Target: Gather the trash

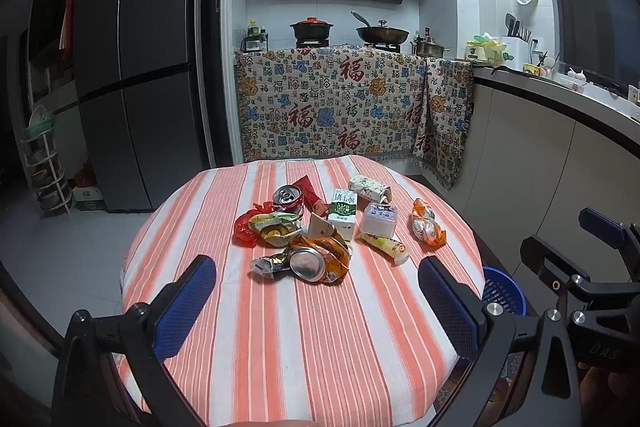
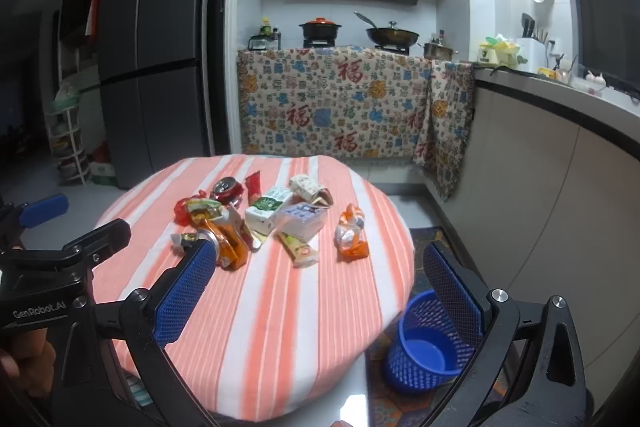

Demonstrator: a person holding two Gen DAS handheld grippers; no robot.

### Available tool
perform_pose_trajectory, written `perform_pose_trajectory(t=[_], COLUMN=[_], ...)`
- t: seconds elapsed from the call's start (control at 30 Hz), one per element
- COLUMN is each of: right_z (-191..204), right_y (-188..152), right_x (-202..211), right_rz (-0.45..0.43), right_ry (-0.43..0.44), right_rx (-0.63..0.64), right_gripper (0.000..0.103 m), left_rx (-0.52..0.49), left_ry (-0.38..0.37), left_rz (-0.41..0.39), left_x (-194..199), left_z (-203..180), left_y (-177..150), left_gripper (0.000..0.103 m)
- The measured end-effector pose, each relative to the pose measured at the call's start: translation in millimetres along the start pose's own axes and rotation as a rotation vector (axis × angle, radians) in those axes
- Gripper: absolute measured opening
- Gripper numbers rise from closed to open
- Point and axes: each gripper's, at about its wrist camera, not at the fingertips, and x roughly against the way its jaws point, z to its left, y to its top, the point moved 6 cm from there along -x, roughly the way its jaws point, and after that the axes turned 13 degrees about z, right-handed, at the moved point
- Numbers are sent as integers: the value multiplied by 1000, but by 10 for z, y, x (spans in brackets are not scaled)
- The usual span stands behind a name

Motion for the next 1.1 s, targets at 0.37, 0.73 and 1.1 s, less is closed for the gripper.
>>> perform_pose_trajectory(t=[0.37,0.73,1.1], right_z=[32,46,32], right_y=[14,35,48], right_x=[-3,20,42], right_rz=[-3,-7,-13], right_ry=[1,0,-2], right_rx=[2,5,4], right_gripper=[103,103,103], left_rx=[2,-3,-2], left_ry=[-1,-3,-3], left_rz=[-1,-1,-1], left_x=[11,24,24], left_z=[8,-7,-35], left_y=[-6,-6,-60], left_gripper=[103,103,103])
